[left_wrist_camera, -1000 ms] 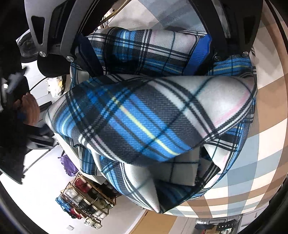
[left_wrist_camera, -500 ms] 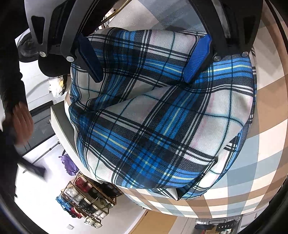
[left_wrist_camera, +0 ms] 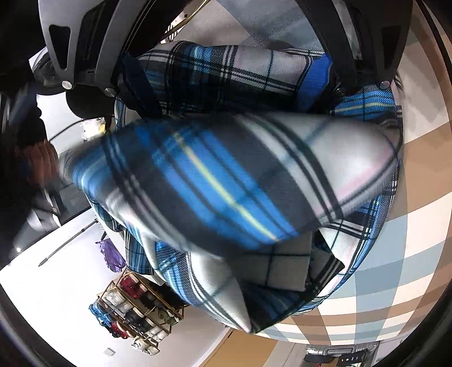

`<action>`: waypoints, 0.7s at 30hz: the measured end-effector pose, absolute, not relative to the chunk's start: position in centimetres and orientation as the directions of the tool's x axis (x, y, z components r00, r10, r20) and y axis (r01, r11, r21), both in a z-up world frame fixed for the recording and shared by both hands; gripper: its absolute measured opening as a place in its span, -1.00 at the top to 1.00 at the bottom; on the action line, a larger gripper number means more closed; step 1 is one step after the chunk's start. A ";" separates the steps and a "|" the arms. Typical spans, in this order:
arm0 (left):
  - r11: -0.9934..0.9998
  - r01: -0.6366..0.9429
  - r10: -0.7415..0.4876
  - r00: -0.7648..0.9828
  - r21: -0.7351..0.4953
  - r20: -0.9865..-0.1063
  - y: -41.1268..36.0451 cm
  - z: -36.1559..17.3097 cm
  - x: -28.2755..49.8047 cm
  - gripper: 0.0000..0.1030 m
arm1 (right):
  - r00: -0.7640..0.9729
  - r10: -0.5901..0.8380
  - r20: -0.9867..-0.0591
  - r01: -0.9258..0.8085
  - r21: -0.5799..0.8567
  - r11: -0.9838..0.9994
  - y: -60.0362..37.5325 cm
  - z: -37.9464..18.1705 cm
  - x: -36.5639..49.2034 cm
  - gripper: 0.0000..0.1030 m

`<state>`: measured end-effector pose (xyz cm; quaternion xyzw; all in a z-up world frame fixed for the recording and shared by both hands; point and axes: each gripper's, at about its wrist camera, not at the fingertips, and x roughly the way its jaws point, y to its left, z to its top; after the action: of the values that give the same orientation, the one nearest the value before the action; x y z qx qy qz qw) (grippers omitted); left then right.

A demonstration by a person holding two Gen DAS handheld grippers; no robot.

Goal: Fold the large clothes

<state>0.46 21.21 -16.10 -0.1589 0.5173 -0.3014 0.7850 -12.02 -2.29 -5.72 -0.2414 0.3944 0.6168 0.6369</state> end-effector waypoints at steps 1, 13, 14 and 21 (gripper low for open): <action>0.769 0.309 -0.636 0.284 -0.560 -0.717 21.2 -16.1 0.4 -0.70 | -0.111 0.577 -0.809 -0.973 0.206 0.102 -2.2 -6.4 -12.7 0.15; 0.763 0.302 -0.645 0.287 -0.572 -0.709 21.5 -16.4 0.2 -0.69 | 0.040 0.667 -0.744 -0.939 0.201 0.280 -3.8 -4.0 -8.5 -0.83; 0.763 0.303 -0.644 0.287 -0.571 -0.709 21.6 -16.5 0.2 -0.69 | 0.082 0.683 -0.726 -0.932 0.188 0.311 -3.8 -3.4 -7.2 -0.83; 0.755 0.306 -0.654 0.285 -0.580 -0.701 21.7 -16.6 0.2 -0.69 | 0.072 0.490 -0.869 -0.855 0.200 0.479 0.2 -8.3 0.5 -0.23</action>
<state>0.23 21.71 -16.58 -0.1694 0.5134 -0.3061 0.7836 0.50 0.20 -8.27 -0.1867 0.4885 0.4749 0.7078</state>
